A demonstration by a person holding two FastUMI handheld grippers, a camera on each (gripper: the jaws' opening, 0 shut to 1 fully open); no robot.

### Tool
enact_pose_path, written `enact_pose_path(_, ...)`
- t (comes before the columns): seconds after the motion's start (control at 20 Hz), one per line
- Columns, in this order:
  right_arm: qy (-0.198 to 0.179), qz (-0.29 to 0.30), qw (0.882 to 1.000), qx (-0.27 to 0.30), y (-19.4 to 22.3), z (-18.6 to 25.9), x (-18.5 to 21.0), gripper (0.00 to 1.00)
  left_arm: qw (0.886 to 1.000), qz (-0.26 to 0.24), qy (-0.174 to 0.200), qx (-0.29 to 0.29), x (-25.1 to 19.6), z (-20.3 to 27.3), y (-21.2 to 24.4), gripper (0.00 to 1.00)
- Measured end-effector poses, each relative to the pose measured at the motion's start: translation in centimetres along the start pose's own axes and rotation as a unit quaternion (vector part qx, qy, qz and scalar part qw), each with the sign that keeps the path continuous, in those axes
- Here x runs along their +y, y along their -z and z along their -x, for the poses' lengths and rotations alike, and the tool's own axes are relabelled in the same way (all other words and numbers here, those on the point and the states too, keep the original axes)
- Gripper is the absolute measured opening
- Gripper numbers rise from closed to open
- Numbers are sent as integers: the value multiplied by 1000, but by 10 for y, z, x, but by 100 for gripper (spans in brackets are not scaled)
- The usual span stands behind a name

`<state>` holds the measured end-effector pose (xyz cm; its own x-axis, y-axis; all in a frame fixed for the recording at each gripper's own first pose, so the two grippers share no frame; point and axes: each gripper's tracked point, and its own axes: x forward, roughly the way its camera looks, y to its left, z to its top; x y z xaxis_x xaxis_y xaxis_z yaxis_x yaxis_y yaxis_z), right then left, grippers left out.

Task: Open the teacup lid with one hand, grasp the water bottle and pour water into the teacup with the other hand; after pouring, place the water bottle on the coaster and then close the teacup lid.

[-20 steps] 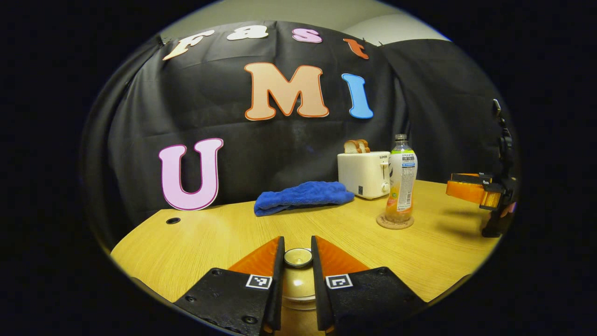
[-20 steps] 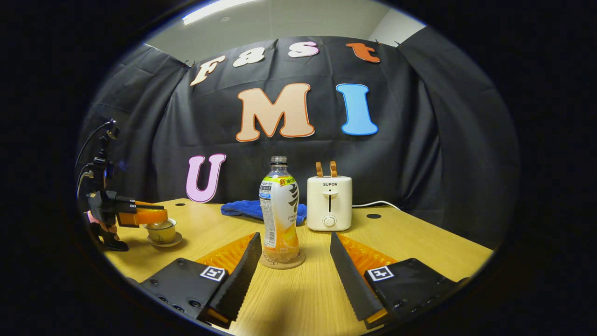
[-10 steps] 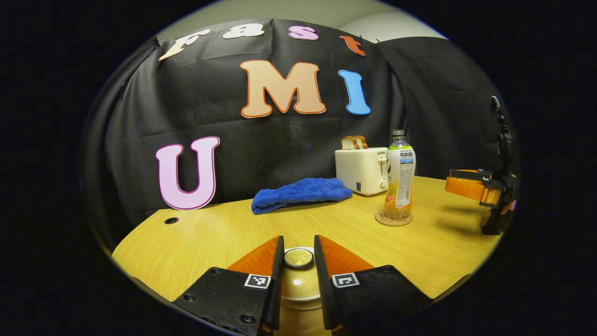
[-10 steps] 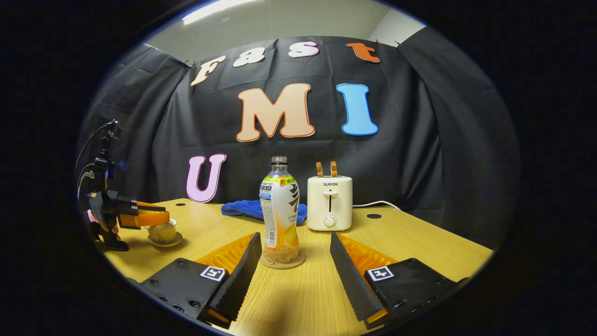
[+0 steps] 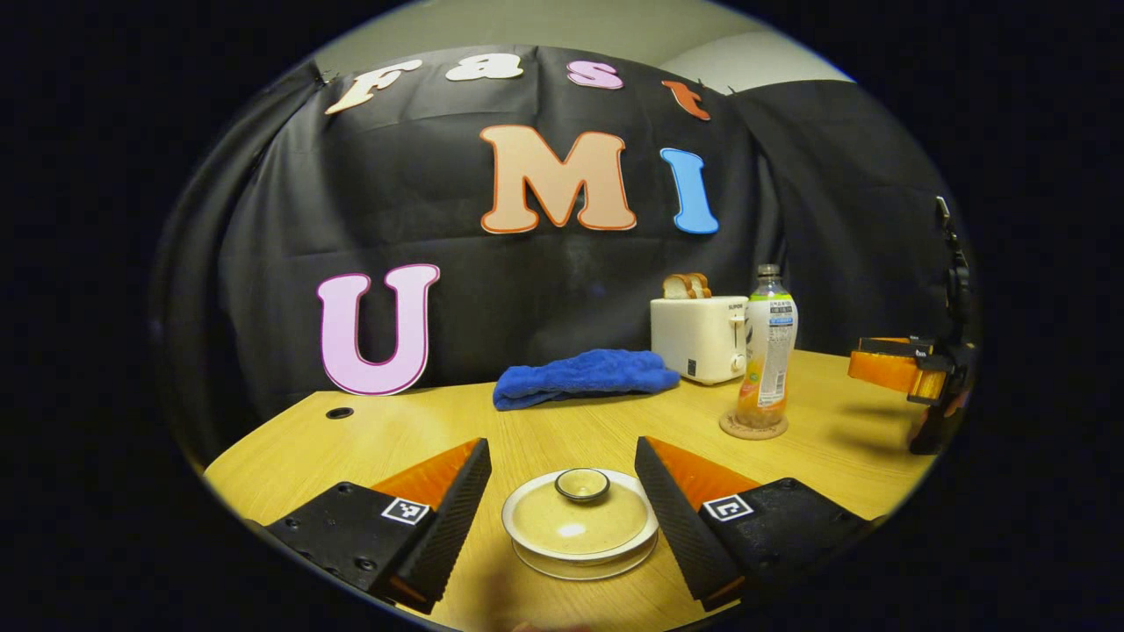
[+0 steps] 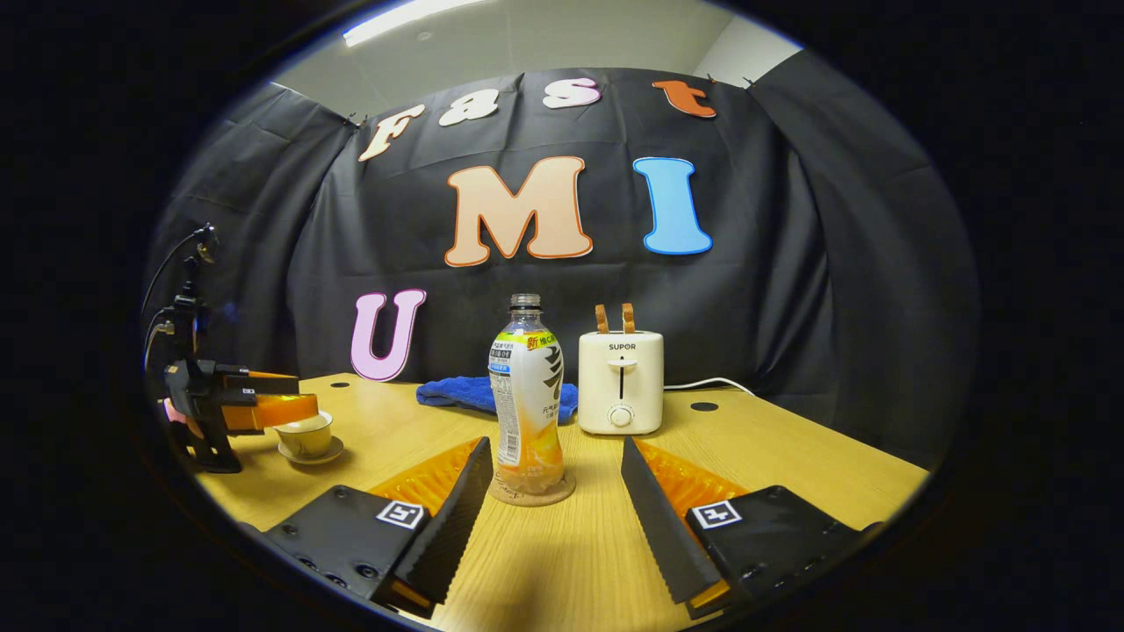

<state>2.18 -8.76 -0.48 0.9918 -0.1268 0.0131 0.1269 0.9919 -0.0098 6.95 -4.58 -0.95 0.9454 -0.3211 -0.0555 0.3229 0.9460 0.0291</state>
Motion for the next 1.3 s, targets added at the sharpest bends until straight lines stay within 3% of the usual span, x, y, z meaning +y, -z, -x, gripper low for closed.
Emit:
enact_pose_path(0.1, 0, 0, 1000, 0, 0, 0, 0, 92, 1000, 16, -18, -16, 8, 9, -4, 96)
enact_pose_path(0.4, 0, 0, 1000, -1, 0, 0, 0, 94, 998, 18, -64, -25, 29, 43, -5, 96)
enact_pose_path(0.6, 4, 0, 1000, -2, -1, 1, -2, 94, 989, 16, -143, -25, 62, 70, -4, 96)
enact_pose_path(0.75, 9, 1, 1000, -2, -2, 3, -3, 94, 976, 14, -218, -23, 88, 87, -3, 96)
enact_pose_path(0.85, 14, 1, 1000, -1, -2, 3, -6, 94, 969, 14, -246, -22, 96, 95, -2, 96)
enact_pose_path(1.3, 20, 1, 1000, 1, 0, 2, 0, 94, 974, 16, -224, -20, 87, 90, 0, 94)
